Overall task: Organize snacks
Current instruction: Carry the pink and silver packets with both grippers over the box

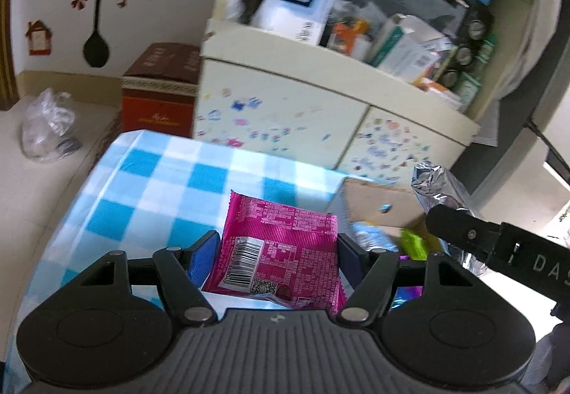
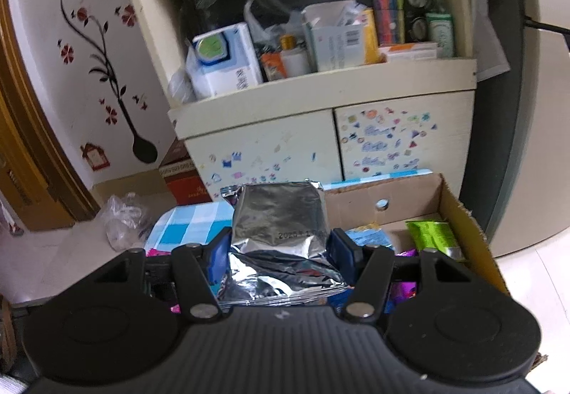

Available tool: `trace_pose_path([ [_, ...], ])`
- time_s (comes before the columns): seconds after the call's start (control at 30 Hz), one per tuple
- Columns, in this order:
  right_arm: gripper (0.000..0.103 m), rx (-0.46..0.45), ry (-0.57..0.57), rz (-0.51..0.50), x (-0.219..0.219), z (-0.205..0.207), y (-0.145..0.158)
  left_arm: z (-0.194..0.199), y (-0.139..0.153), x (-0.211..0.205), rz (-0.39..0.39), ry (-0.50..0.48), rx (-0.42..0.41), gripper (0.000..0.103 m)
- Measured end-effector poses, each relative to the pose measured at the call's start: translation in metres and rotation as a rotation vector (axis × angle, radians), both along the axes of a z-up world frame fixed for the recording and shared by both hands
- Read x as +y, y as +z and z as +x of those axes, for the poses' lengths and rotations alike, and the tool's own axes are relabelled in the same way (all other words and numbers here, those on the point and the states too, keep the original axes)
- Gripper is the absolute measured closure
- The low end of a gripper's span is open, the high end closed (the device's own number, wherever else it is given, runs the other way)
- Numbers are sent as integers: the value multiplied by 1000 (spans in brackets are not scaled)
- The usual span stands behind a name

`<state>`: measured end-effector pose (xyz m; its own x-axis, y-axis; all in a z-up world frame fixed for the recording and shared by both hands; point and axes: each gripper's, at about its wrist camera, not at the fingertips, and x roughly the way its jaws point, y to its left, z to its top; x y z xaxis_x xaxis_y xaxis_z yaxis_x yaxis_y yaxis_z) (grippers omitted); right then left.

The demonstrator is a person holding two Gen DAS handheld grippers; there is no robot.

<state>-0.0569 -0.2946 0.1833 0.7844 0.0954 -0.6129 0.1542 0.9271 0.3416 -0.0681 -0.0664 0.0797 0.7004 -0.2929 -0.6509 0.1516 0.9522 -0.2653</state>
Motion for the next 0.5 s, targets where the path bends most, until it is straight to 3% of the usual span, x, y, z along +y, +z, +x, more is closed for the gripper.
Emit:
trace_pose_path([
  [0.27, 43, -48, -49, 43, -45, -17, 15, -2, 14, -45, -10, -108, -26, 28],
  [0.5, 43, -41, -179, 117, -87, -30, 12, 2, 6, -78, -19, -188, 9, 28],
])
